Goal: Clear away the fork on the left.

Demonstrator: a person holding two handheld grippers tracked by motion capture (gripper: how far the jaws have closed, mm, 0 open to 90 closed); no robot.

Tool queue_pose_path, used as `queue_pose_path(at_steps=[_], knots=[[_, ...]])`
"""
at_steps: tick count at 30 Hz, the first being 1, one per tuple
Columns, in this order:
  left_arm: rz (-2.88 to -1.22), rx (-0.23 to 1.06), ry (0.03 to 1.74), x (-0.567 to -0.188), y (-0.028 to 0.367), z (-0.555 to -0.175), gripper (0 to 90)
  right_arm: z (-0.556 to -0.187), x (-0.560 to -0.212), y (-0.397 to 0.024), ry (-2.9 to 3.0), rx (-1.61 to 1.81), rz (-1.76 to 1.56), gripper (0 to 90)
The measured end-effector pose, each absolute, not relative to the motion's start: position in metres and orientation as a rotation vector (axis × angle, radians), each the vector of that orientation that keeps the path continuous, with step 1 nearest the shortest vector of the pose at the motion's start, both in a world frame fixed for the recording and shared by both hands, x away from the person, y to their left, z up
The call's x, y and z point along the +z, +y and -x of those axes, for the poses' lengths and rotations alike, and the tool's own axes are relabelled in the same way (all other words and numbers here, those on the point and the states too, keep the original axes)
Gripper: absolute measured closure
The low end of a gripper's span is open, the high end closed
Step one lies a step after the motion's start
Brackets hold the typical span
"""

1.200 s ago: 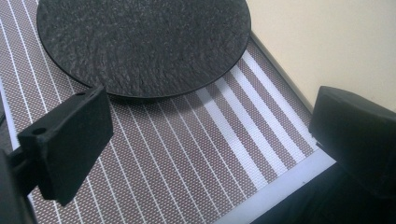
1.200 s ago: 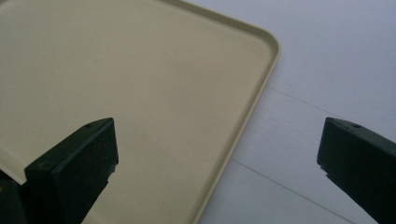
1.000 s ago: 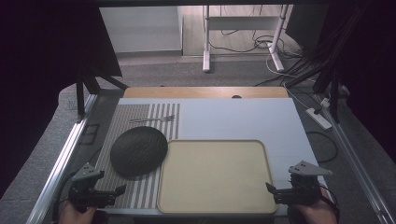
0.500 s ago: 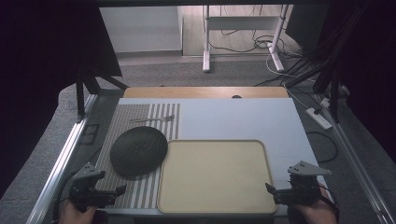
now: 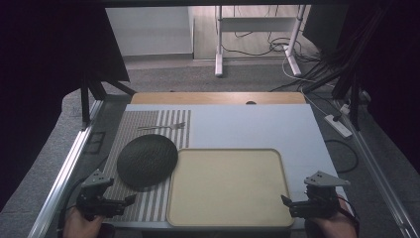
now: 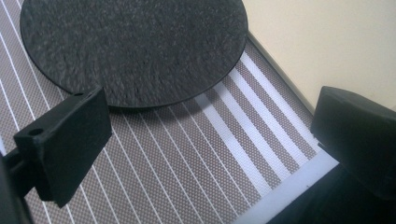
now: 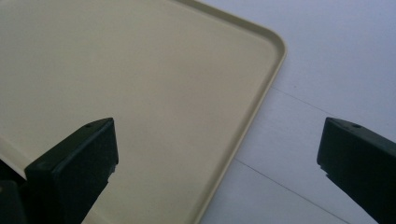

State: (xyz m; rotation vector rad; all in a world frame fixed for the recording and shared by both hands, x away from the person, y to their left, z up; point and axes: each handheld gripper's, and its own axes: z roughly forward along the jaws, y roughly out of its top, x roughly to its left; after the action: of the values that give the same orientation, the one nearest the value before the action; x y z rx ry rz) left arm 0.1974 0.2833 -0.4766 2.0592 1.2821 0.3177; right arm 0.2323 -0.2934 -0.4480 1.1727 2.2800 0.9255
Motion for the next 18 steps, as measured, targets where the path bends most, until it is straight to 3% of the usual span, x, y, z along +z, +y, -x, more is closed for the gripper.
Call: queue_pose_path(at_steps=[18], knots=[[-2.025,0.298,1.214,-0.481,0.288,-0.219,0.0,-0.233,-0.449,-0.291,2.306,0.898,-1.158,0.0]])
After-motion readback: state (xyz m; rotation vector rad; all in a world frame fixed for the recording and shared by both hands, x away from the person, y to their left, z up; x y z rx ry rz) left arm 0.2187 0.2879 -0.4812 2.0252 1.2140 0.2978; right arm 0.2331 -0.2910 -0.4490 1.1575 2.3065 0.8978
